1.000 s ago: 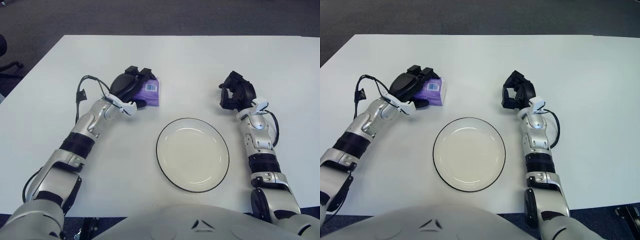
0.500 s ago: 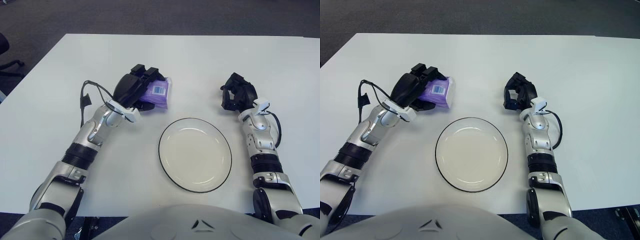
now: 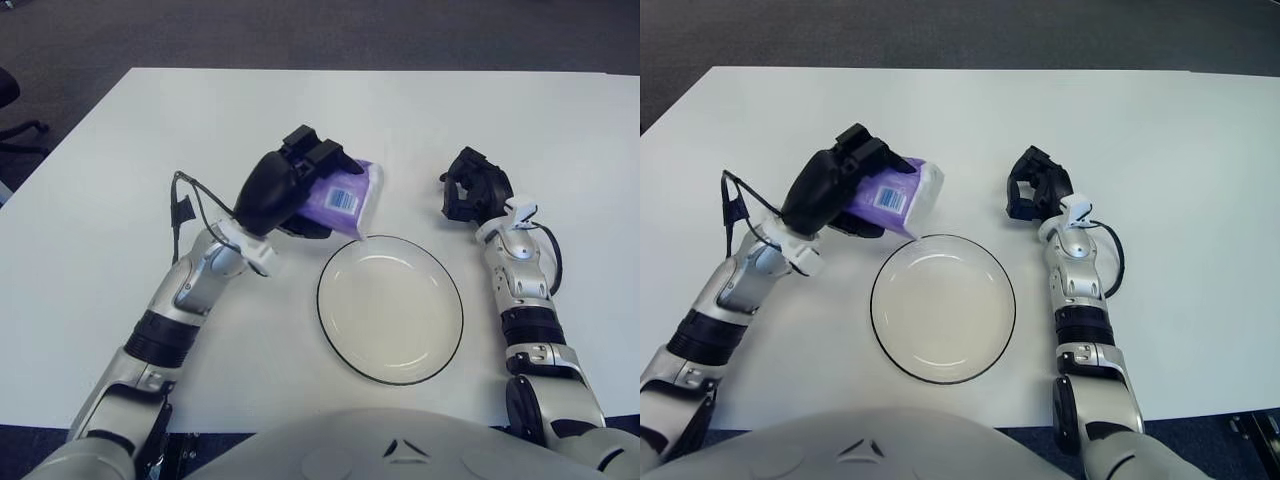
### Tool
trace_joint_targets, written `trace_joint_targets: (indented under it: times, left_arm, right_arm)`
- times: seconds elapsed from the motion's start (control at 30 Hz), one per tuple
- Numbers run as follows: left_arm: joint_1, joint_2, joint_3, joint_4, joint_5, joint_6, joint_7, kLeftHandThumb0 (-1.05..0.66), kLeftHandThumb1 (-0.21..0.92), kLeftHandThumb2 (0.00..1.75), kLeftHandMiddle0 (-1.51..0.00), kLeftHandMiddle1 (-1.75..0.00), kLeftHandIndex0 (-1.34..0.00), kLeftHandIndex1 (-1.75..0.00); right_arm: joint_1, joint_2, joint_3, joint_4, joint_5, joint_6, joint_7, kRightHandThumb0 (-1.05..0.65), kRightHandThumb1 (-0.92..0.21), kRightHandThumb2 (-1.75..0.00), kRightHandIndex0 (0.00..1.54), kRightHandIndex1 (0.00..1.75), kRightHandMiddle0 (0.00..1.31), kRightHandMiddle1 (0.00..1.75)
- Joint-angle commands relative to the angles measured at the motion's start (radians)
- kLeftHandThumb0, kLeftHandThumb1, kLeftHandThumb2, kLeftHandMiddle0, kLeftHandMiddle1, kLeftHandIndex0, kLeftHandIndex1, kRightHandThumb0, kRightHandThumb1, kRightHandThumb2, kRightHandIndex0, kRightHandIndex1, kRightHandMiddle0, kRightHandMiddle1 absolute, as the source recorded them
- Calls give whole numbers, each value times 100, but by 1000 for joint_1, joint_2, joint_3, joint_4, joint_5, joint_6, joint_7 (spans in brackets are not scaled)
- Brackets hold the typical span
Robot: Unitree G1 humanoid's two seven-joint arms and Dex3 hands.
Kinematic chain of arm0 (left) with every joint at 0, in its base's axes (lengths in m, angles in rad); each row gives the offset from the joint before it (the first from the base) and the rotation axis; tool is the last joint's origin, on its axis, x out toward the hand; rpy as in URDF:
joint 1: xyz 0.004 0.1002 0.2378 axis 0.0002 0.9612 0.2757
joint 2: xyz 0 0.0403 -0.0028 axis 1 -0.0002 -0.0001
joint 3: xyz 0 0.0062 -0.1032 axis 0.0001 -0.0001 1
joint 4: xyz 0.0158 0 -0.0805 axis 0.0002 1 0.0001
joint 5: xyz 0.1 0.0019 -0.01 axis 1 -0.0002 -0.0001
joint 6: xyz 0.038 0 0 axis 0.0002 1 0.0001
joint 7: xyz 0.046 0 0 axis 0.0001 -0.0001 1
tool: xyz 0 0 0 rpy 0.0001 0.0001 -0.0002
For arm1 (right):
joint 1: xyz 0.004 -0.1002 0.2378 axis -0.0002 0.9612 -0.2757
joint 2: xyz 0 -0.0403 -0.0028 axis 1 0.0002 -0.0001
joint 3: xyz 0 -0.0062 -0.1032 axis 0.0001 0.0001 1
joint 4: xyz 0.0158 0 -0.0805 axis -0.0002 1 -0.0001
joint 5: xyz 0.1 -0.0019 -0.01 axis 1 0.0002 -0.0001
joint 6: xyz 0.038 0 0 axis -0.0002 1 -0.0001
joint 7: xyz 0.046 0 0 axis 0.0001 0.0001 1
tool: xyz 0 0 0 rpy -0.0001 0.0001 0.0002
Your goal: Put the tissue paper into the plate.
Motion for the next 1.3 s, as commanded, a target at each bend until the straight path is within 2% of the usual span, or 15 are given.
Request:
trace_joint_targets:
  times: [0.0,0.1,0.3,0.4,0.5,0.7,0.87,1.13,1.27]
  left_arm:
    - [29,12,-3,-62,-43,-14,-60,56,11,157,-78,-175,-100,-175]
    - [37,11,-9,-78,-75,-17,-103,56,11,157,-78,-175,-98,-175]
    - [17,-2,-63,-114,-259,17,-260,55,12,156,-77,-175,-95,-175]
    - [5,13,-85,-116,-369,23,-349,54,14,154,-76,-175,-92,-175]
    - [-7,31,-93,-132,-429,40,-425,53,15,152,-75,-175,-90,-175]
    - [8,81,-100,-226,-468,139,-560,52,19,147,-71,-175,-86,-175]
    - [13,83,-94,-258,-473,175,-602,51,20,145,-70,-175,-84,-175]
    - [-22,17,-128,-207,-402,121,-595,51,21,145,-69,-175,-83,-175]
    - [-18,1,-133,-192,-408,99,-601,51,21,145,-69,-175,-83,-175]
  right_arm:
    - [128,57,12,82,2,10,4,-47,-34,-129,133,175,59,175]
    - [128,55,15,82,-1,11,4,-47,-34,-129,132,175,59,175]
    - [128,57,17,79,0,23,3,-47,-34,-129,131,175,60,175]
    - [127,58,17,80,0,28,1,-47,-34,-130,130,175,60,175]
    - [127,58,17,78,-2,31,-1,-47,-34,-130,130,175,60,175]
    - [129,55,21,72,-6,32,-1,-47,-34,-129,130,175,60,175]
    - [130,56,25,66,-11,37,-6,-47,-34,-129,130,175,59,175]
    - [134,55,31,55,-20,48,-15,-47,-35,-128,131,175,59,175]
    - [134,55,35,50,-25,55,-20,-47,-35,-127,131,175,58,175]
